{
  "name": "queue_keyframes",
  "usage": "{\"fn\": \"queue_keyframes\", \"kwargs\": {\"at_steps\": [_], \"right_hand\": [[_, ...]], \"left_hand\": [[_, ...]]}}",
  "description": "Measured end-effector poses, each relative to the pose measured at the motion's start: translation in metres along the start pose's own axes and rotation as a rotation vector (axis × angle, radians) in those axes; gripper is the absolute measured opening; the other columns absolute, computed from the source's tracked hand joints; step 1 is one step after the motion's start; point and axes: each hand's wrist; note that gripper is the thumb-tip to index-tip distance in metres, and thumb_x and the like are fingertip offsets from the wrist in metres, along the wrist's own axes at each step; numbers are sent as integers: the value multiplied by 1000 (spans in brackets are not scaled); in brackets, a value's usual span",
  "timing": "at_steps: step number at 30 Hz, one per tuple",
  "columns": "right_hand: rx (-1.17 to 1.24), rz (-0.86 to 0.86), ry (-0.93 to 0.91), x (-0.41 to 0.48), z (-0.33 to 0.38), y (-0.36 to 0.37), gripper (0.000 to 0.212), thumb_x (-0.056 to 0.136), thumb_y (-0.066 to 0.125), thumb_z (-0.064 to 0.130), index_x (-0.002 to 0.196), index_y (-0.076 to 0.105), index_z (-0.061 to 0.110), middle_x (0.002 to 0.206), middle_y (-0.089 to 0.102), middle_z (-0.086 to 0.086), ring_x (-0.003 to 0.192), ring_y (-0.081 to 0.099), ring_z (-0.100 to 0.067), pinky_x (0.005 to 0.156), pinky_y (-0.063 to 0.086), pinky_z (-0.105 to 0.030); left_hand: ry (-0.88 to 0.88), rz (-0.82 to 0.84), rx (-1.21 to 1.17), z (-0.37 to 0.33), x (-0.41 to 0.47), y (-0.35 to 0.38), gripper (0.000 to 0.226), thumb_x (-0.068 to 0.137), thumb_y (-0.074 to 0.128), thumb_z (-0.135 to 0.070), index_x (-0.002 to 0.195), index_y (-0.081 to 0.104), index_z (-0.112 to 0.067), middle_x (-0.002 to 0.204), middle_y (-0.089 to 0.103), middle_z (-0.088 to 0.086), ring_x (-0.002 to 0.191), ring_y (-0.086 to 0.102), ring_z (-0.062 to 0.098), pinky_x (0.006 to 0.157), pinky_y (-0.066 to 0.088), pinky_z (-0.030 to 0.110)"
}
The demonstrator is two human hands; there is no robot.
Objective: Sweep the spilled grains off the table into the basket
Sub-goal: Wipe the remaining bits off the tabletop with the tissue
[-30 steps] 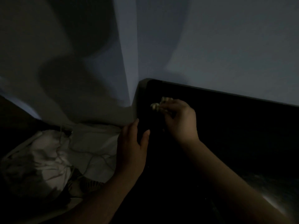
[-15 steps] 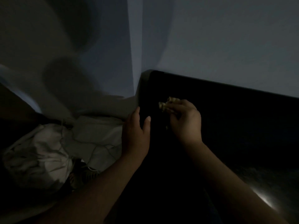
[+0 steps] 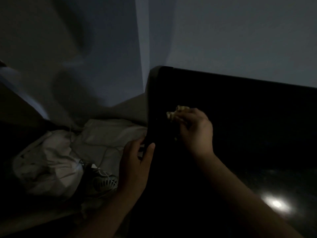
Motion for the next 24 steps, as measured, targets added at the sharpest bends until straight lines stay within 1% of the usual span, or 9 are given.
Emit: {"fn": "queue_keyframes", "kwargs": {"at_steps": [3, 5, 8, 12, 16, 18, 20, 21, 24], "right_hand": [[78, 131, -67, -33, 9, -11, 23, 79, 66, 10, 97, 76, 19, 100, 68, 4, 97, 62, -13, 86, 49, -25], [127, 192, -59, -40, 10, -19, 22, 80, 68, 6, 96, 77, 20, 98, 68, 9, 96, 62, -8, 87, 50, -24], [149, 93, 16, -28, 1, -25, 21, 82, 68, 5, 95, 77, 19, 97, 67, 7, 95, 64, -12, 87, 52, -31], [58, -31, 87, -25, 0, -12, 17, 85, 67, 12, 98, 76, 16, 103, 67, -2, 98, 62, -22, 86, 52, -44], [16, 84, 20, -75, 21, -13, 26, 81, 68, 8, 101, 75, 22, 106, 65, 4, 100, 59, -15, 86, 50, -27], [72, 140, -32, -99, 30, -22, 24, 81, 66, 12, 100, 75, 24, 103, 66, 8, 98, 58, -9, 84, 48, -20], [127, 223, -26, -106, 32, -30, 22, 82, 66, 12, 97, 76, 24, 101, 66, 10, 97, 58, -5, 84, 49, -19], [158, 238, 3, -102, 32, -33, 22, 82, 66, 9, 96, 76, 22, 100, 66, 9, 96, 60, -7, 85, 51, -25], [214, 90, 134, -85, 28, -33, 17, 85, 64, 5, 96, 75, 13, 98, 66, -3, 93, 63, -21, 82, 54, -44]], "left_hand": [[32, 2, 15, -1, -2, 2, 51, 81, 44, -64, 112, 62, -28, 107, 60, -9, 96, 59, 7, 78, 49, 24], [34, -6, 27, -2, -3, 2, 46, 86, 49, -60, 113, 62, -24, 107, 59, -7, 96, 59, 8, 78, 48, 23], [20, 16, 25, -3, -2, 0, 23, 92, 52, -39, 109, 61, -27, 106, 58, -7, 95, 59, 7, 75, 44, 14], [-13, 43, 8, -2, 0, -4, 20, 93, 54, -36, 107, 63, -26, 105, 61, -7, 93, 61, 5, 72, 45, 16], [-17, -28, 29, -7, -4, -21, 7, 90, 62, -31, 84, 65, -28, 83, 66, -8, 81, 62, 5, 67, 45, 19], [-18, -3, 36, -4, -9, -34, 7, 89, 64, -29, 84, 66, -25, 82, 67, -8, 82, 63, 6, 67, 45, 19], [-19, 37, 60, 3, -14, -49, 21, 88, 63, -32, 92, 69, -12, 87, 68, -1, 86, 64, 13, 69, 45, 19], [-5, 55, 66, 7, -17, -57, 33, 86, 63, -41, 95, 69, -9, 89, 68, 1, 87, 64, 14, 71, 46, 21], [18, 112, 71, 19, -28, -76, 63, 73, 49, -62, 101, 68, -9, 97, 67, 3, 91, 63, 16, 80, 51, 36]]}}
Point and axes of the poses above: each hand's wrist, its own x-axis towards the middle knuckle, its own y-axis out of the palm, z = x × y
